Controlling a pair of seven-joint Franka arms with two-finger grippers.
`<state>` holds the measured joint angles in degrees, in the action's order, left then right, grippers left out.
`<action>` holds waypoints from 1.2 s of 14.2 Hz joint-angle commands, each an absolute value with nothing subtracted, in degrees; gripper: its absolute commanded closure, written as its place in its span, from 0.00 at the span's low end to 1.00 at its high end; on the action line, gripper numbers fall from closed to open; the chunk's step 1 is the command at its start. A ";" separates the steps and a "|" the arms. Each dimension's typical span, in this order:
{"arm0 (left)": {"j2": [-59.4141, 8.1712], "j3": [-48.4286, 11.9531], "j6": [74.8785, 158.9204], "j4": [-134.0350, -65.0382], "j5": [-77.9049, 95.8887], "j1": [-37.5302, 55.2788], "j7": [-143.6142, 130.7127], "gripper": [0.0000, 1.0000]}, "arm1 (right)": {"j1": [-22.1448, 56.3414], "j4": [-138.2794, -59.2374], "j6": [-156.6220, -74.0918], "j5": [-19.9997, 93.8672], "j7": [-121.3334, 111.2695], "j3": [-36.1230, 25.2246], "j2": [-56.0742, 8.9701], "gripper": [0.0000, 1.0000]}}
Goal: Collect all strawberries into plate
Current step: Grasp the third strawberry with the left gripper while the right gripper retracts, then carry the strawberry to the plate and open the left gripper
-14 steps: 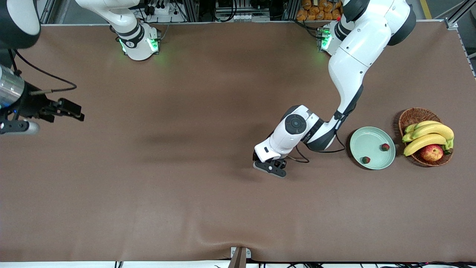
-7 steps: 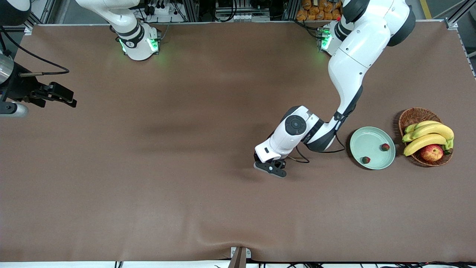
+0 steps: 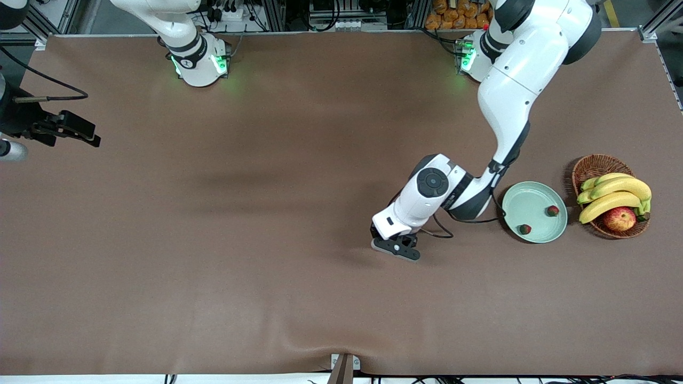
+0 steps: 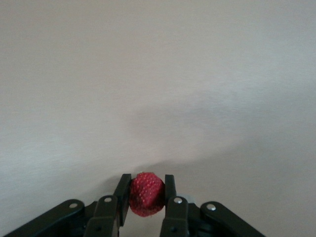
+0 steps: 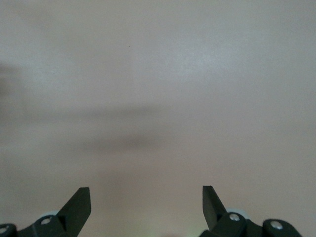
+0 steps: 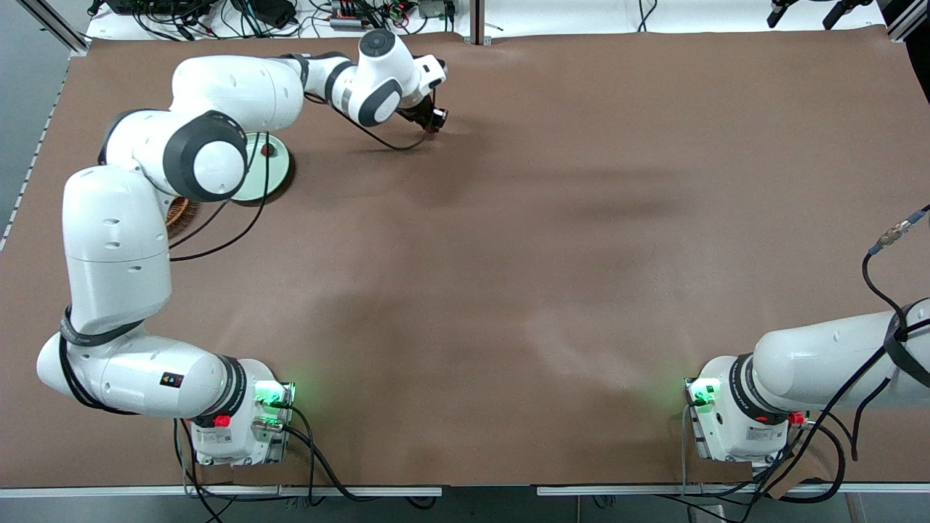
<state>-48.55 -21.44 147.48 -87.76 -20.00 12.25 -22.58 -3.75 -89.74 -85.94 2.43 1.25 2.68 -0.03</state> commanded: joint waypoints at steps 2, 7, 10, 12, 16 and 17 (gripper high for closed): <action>-42.99 -21.80 139.50 -90.34 -21.09 10.29 -23.55 1.00 | -5.80 -92.29 -85.61 2.02 -0.26 4.22 2.63 0.00; -36.23 -21.88 138.78 -100.26 -21.18 3.70 -17.23 1.00 | -5.80 -92.29 -85.08 1.93 -0.53 4.13 3.16 0.00; -31.48 -21.88 138.78 -106.50 -21.18 0.89 -17.23 1.00 | -6.15 -92.11 -84.55 1.50 -2.80 3.78 3.69 0.00; -29.10 -22.67 138.78 -110.37 -21.18 -1.92 -16.18 1.00 | -6.24 -91.41 -84.38 1.14 -3.25 3.52 4.04 0.00; -25.32 -28.63 138.78 -116.53 -21.18 -13.59 -9.68 1.00 | -6.68 -89.75 -84.38 0.88 -2.81 3.52 3.08 0.00; -24.53 -30.57 138.78 -117.85 -21.18 -16.76 -8.80 1.00 | -6.68 -89.74 -84.38 0.88 -2.73 3.52 3.08 0.00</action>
<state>-28.47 -26.55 138.75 -113.00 -20.01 -10.67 -10.39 -5.44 -89.90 -84.57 1.91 -2.18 2.70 2.55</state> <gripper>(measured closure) 0.683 0.000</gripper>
